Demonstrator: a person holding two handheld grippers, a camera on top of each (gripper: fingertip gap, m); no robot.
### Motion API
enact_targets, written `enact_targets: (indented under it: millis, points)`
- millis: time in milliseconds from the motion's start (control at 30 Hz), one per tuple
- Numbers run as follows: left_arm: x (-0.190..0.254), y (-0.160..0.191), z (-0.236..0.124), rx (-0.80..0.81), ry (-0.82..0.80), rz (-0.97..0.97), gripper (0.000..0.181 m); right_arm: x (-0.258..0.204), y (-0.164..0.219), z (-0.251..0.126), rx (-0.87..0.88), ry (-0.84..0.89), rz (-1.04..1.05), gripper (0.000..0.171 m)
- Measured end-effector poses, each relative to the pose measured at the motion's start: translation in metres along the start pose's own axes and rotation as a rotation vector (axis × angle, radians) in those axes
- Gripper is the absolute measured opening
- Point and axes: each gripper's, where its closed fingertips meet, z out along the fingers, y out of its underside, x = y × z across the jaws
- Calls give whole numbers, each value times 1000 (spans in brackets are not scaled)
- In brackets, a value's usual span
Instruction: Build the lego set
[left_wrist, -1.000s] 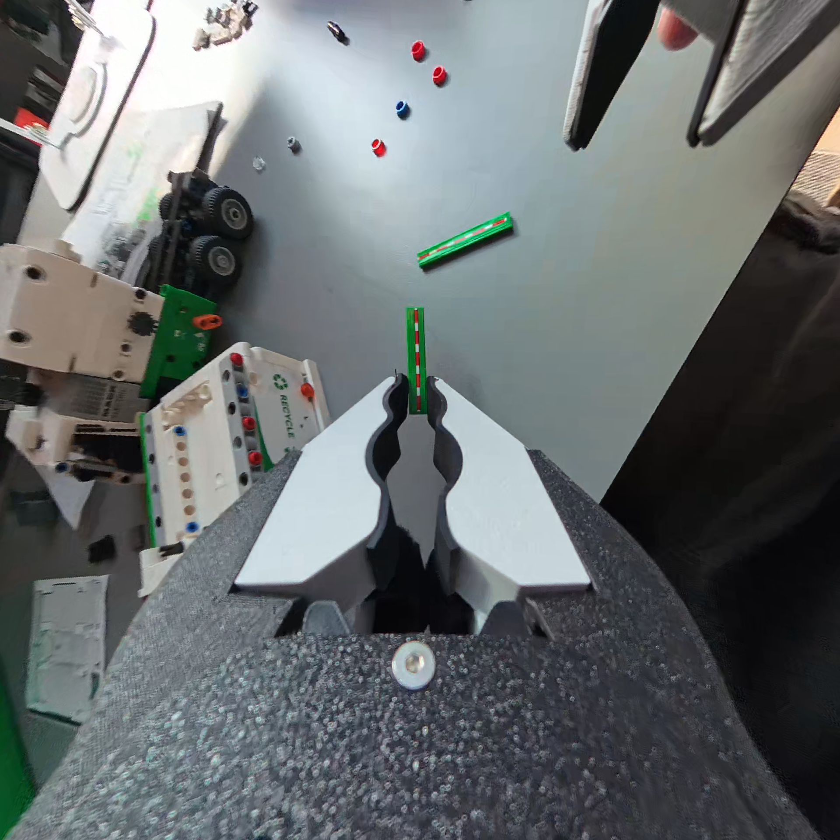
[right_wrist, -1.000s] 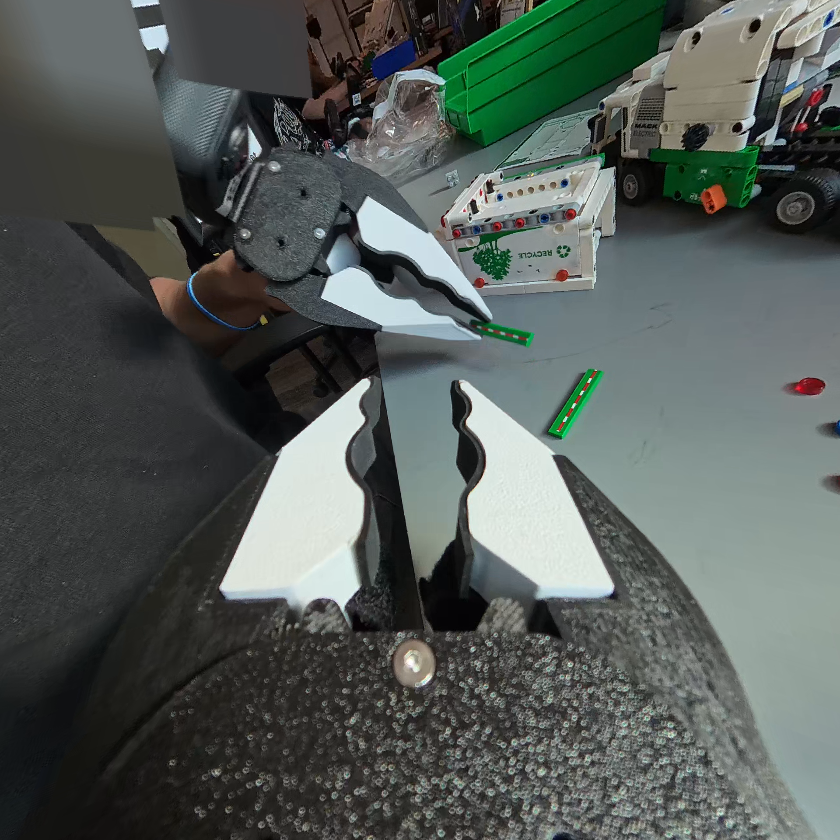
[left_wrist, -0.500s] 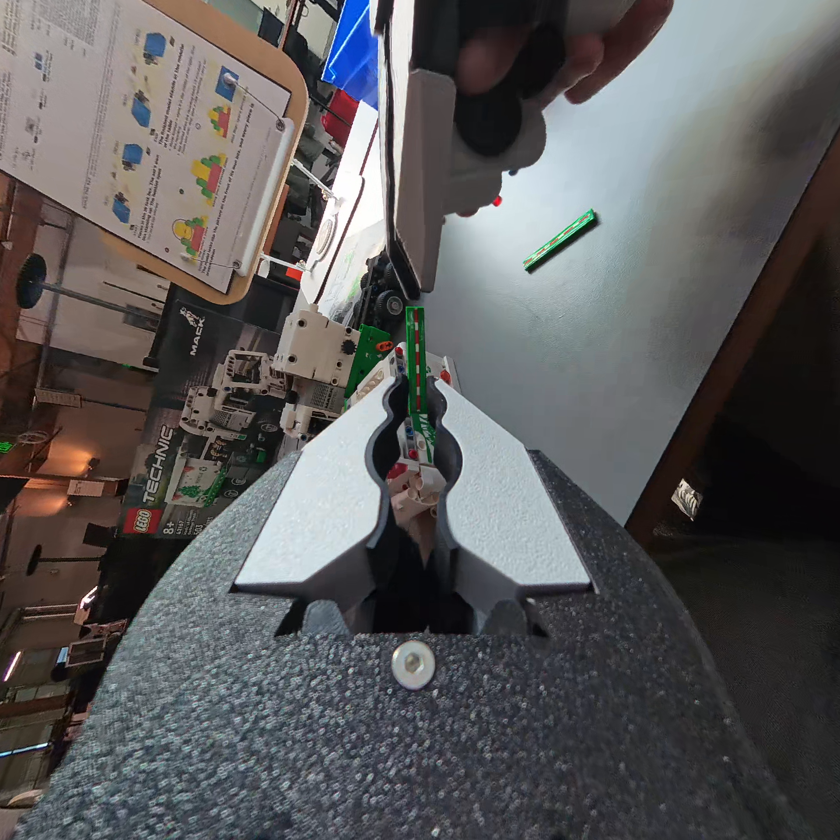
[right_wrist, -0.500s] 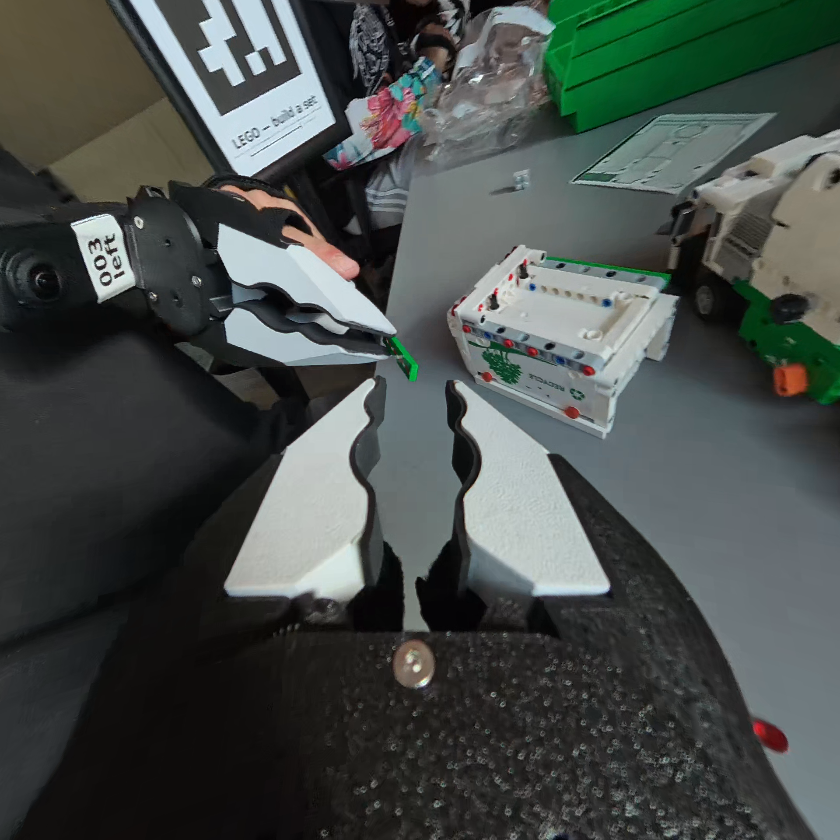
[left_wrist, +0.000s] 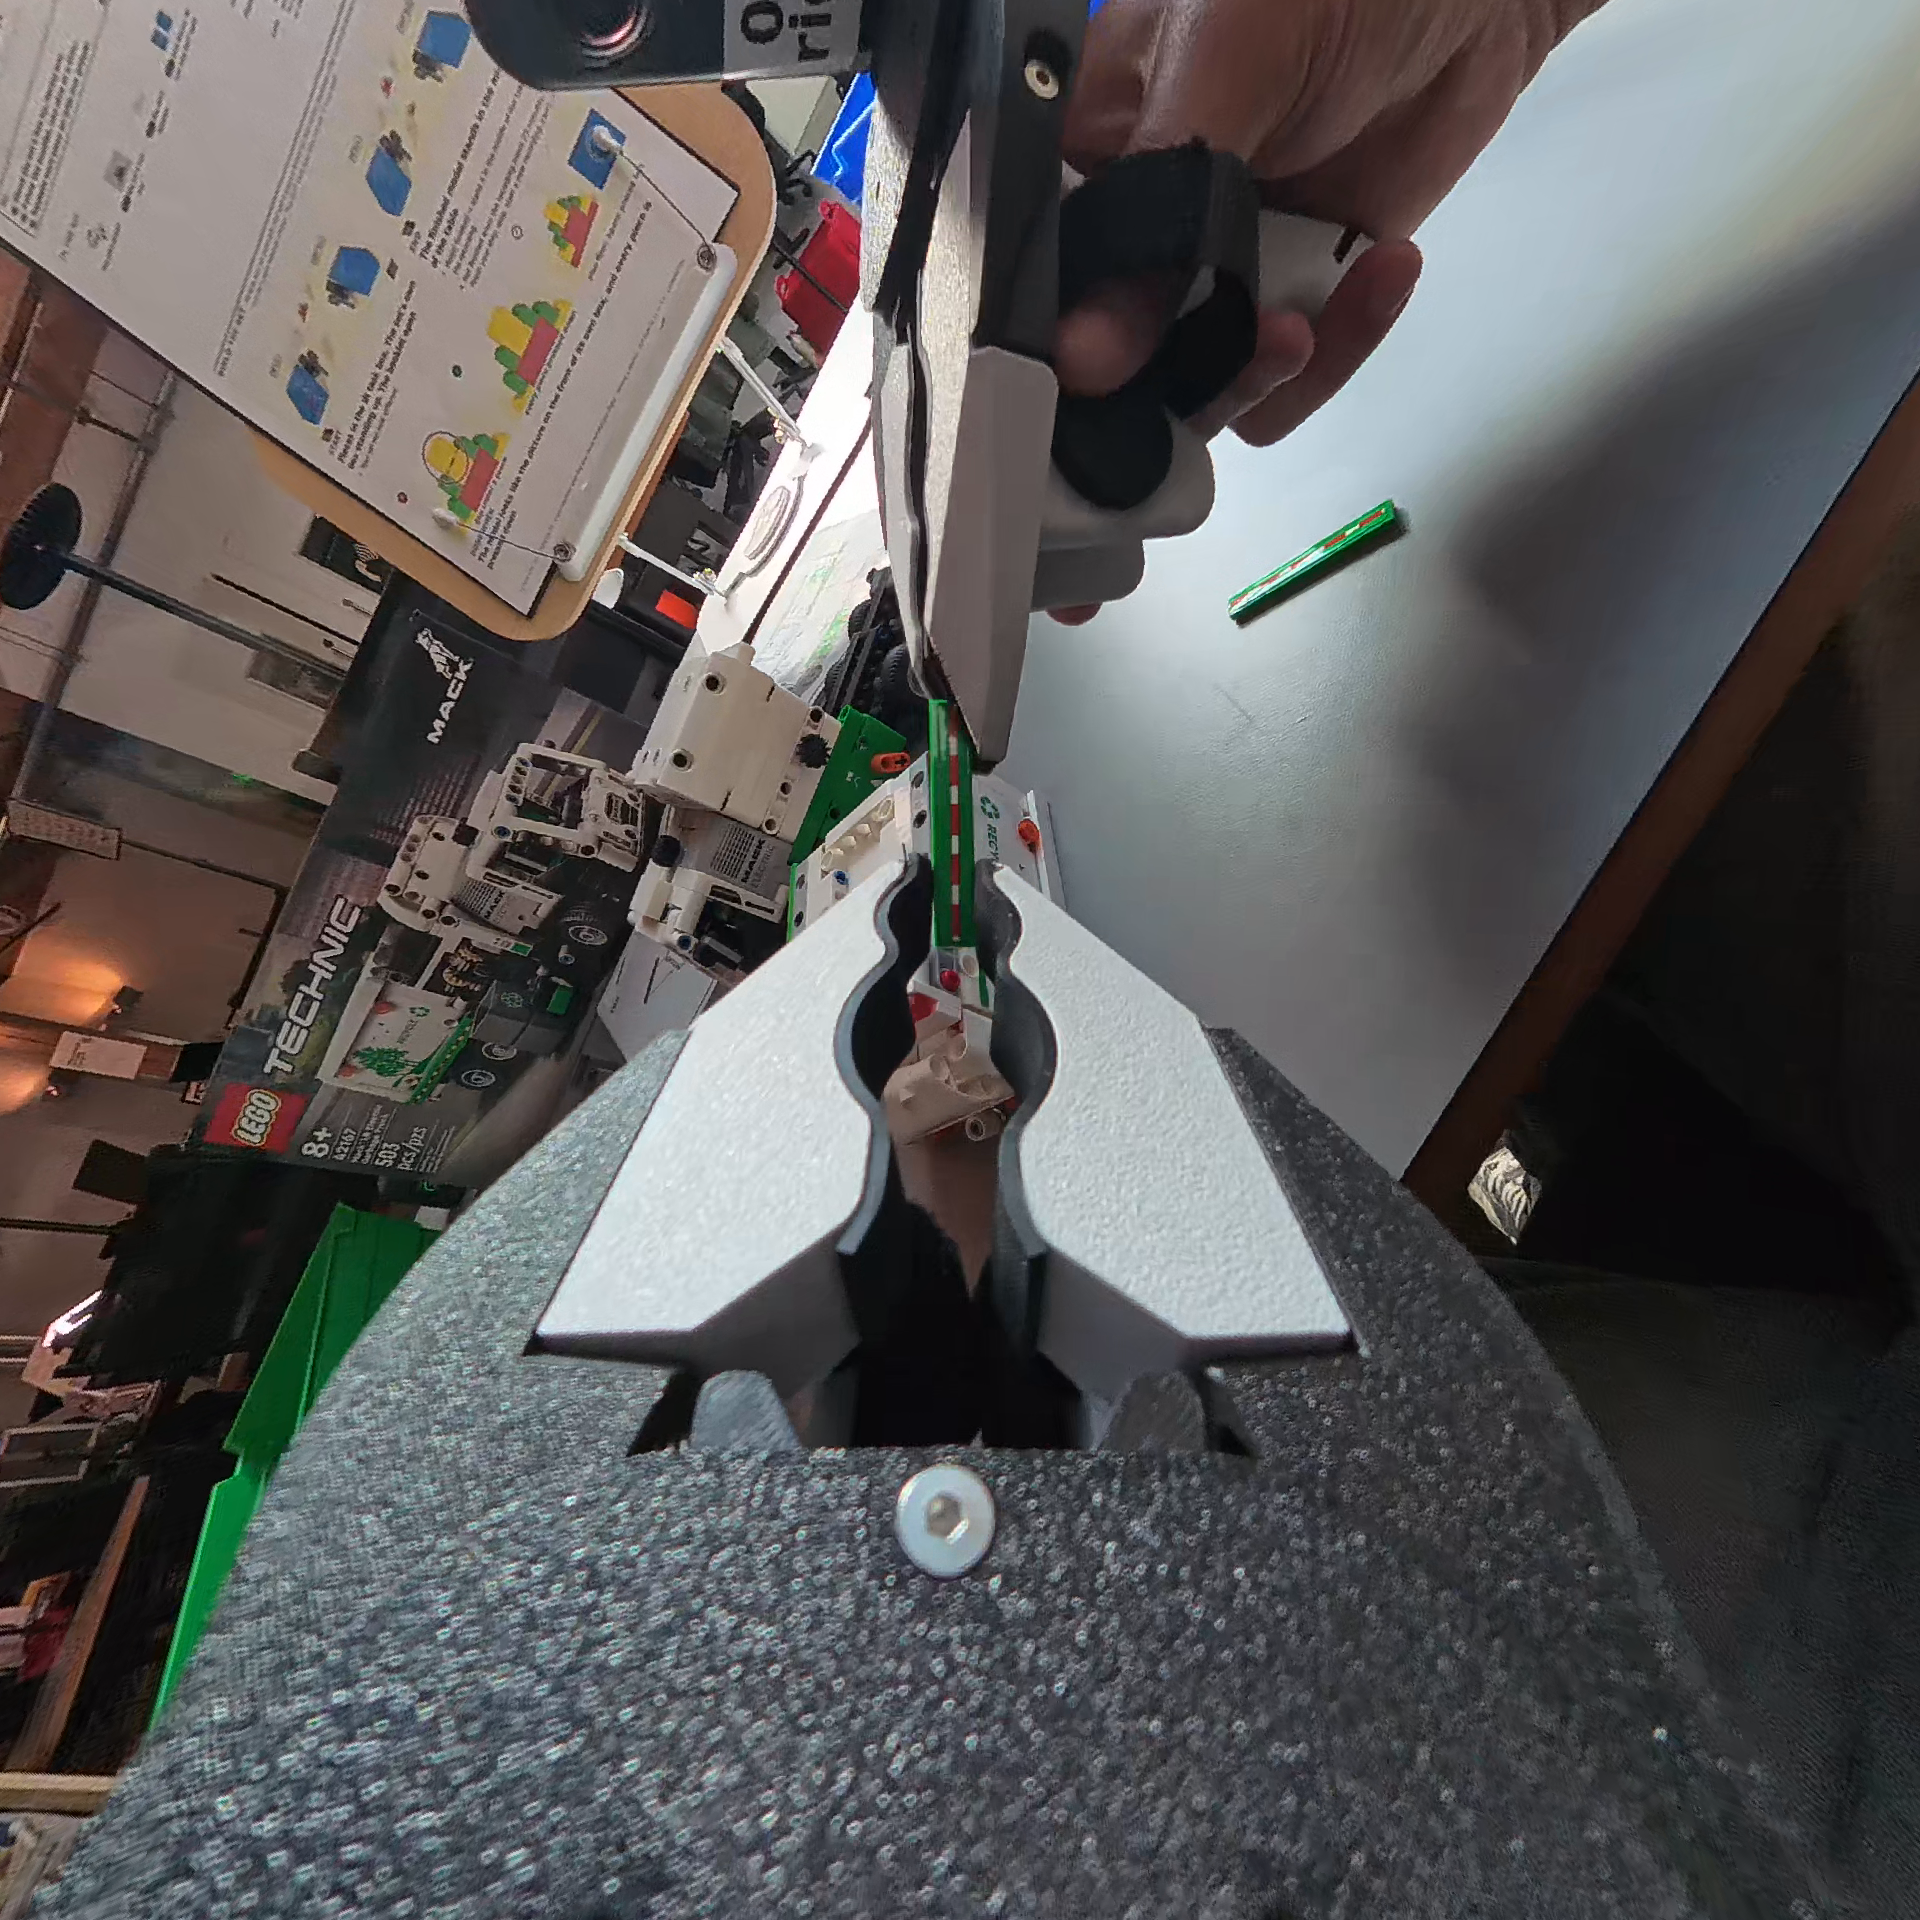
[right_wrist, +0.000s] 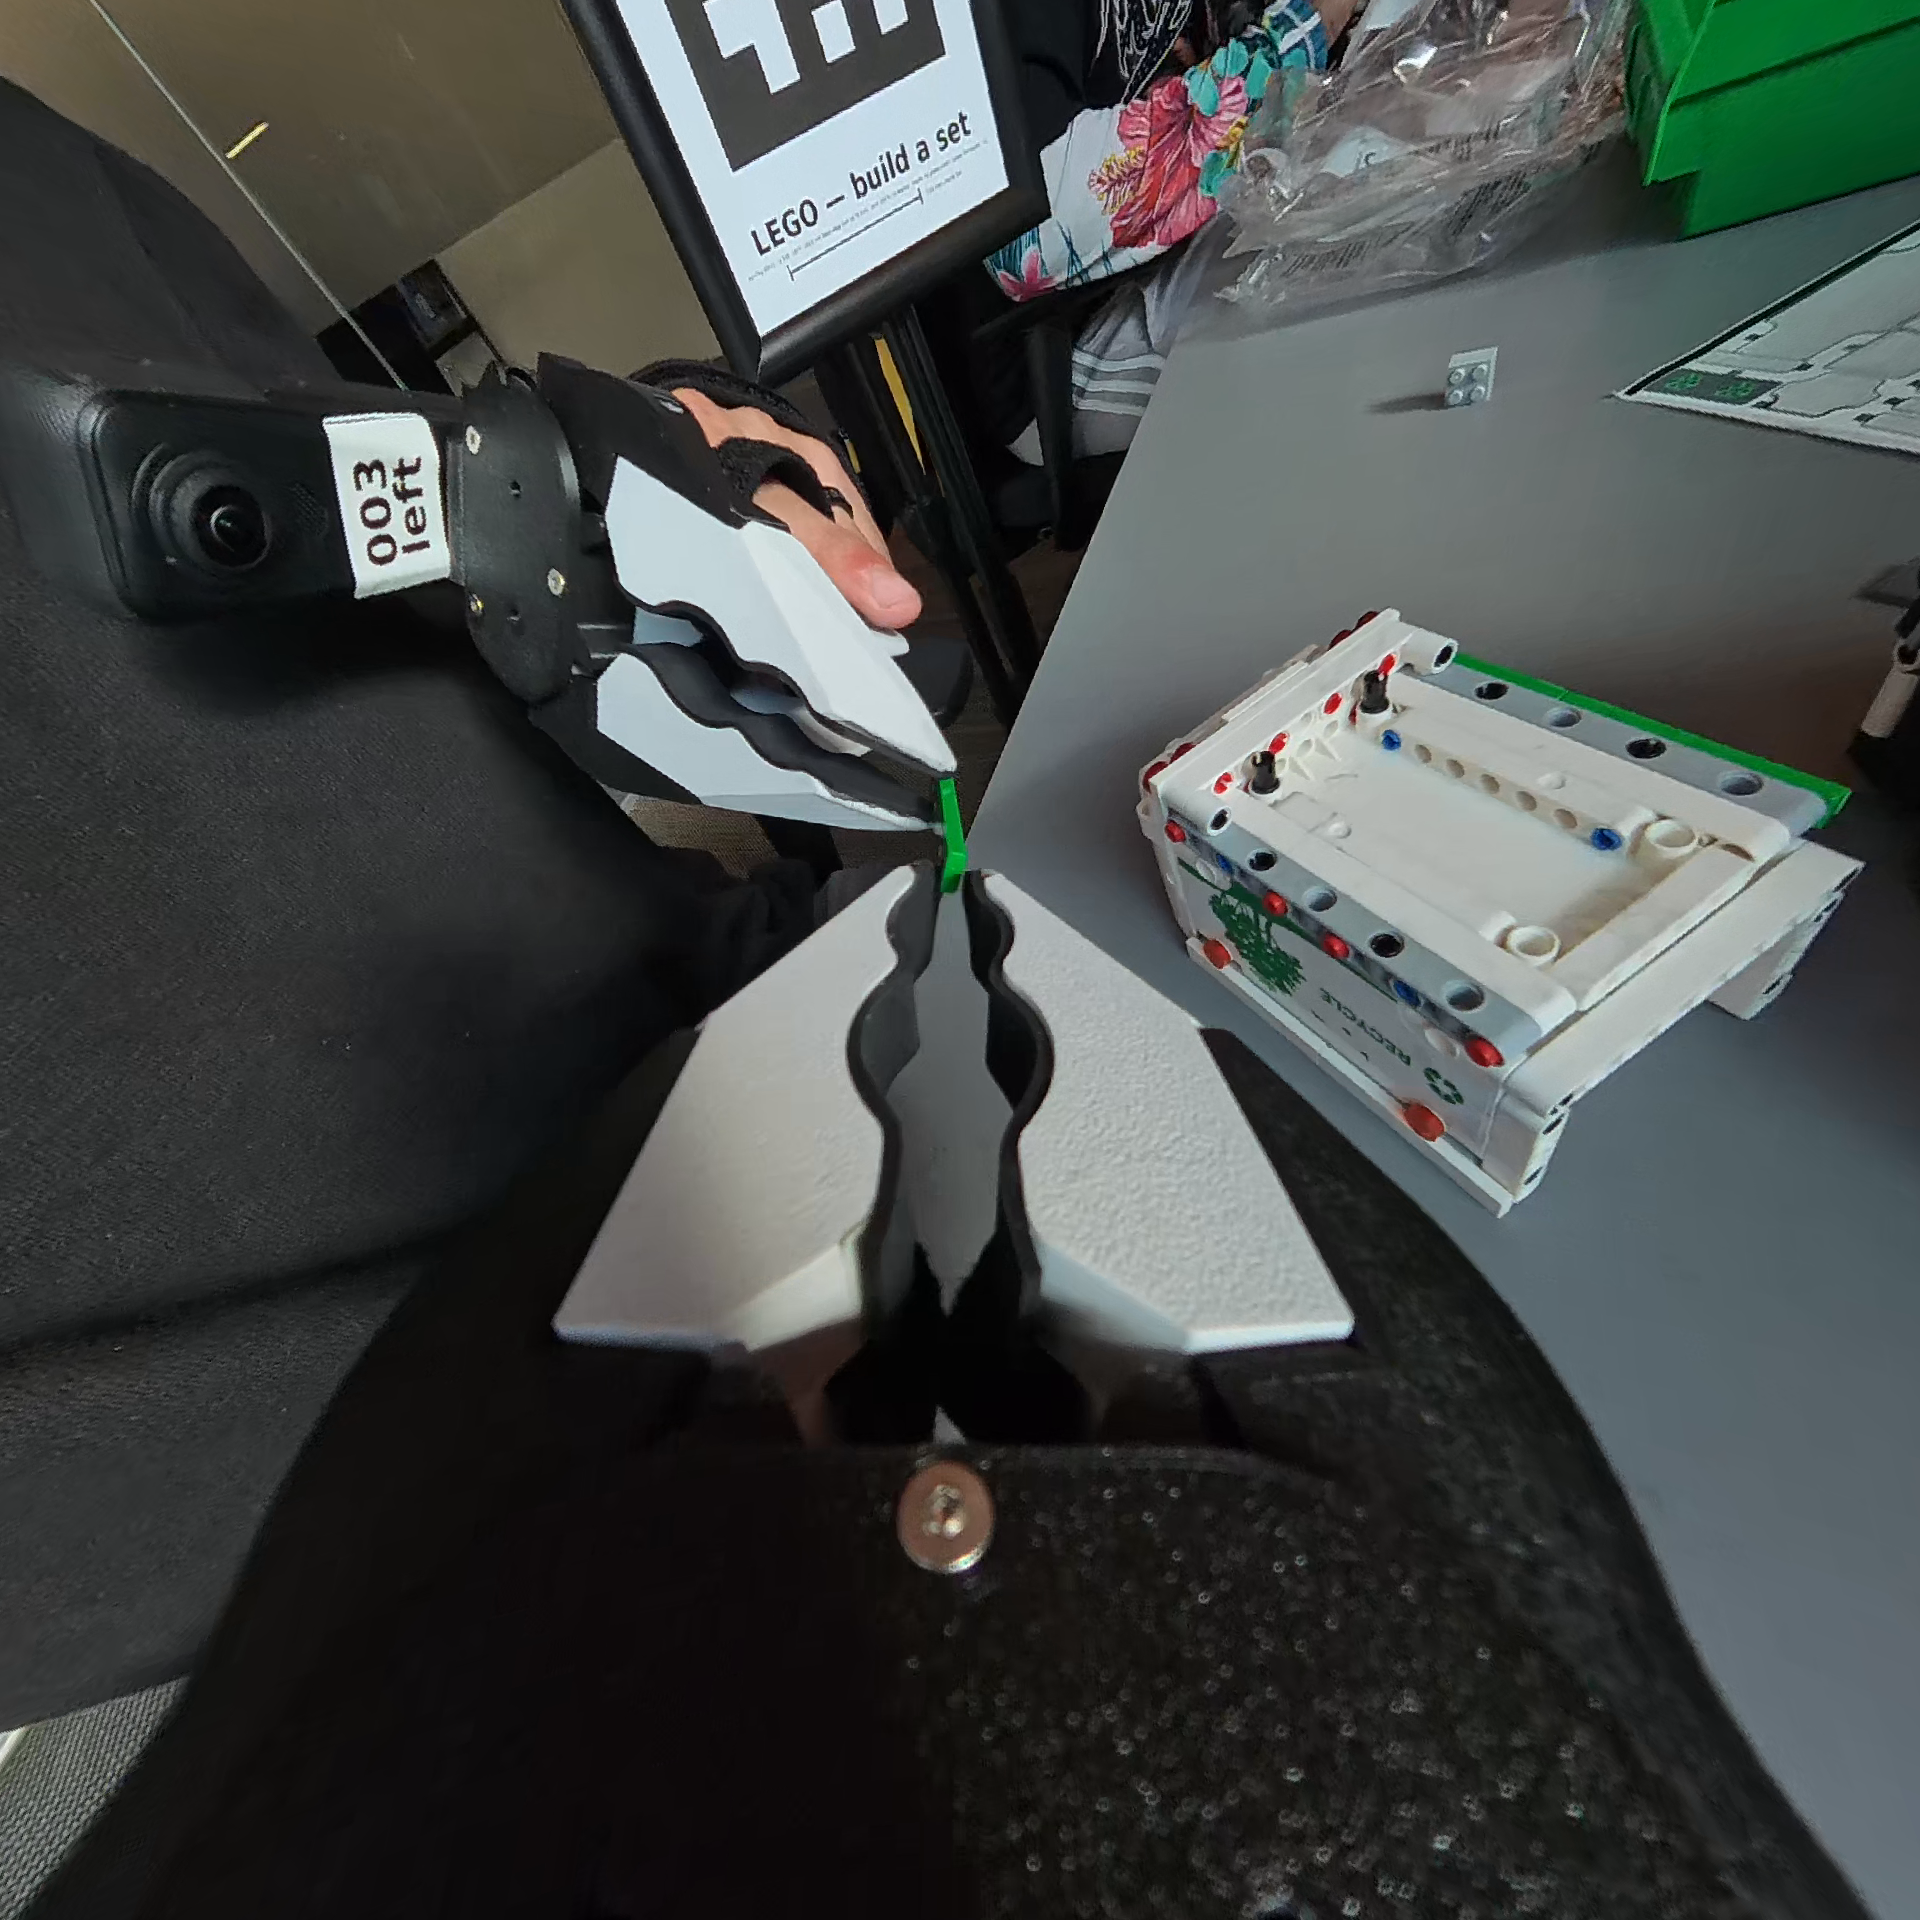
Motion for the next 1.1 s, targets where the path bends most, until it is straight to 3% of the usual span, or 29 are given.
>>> enact_targets:
  millis: [100, 233, 367, 533, 733, 1100]
  points:
    - [-1, 3, 1, -7, -8, 16, 6, 1, -2, 0, 7, -48, 63, 16]
    - [-2, 5, 1, -6, -10, 19, 6, 4, -3, 0, 4, -54, 57, 2]
    - [-2, 8, 2, -4, 21, -41, 6, 9, -4, -1, -32, -32, 9, 2]
    - [-11, 20, -2, 19, 139, -400, 20, 21, -7, -10, -54, -48, -93, 2]
    - [-5, 12, -8, 129, 303, -758, 15, 12, -7, 1, 2, -140, -140, 2]
    - [13, 6, 2, 145, 341, -766, 0, 10, 10, 2, -3, -134, -156, 2]
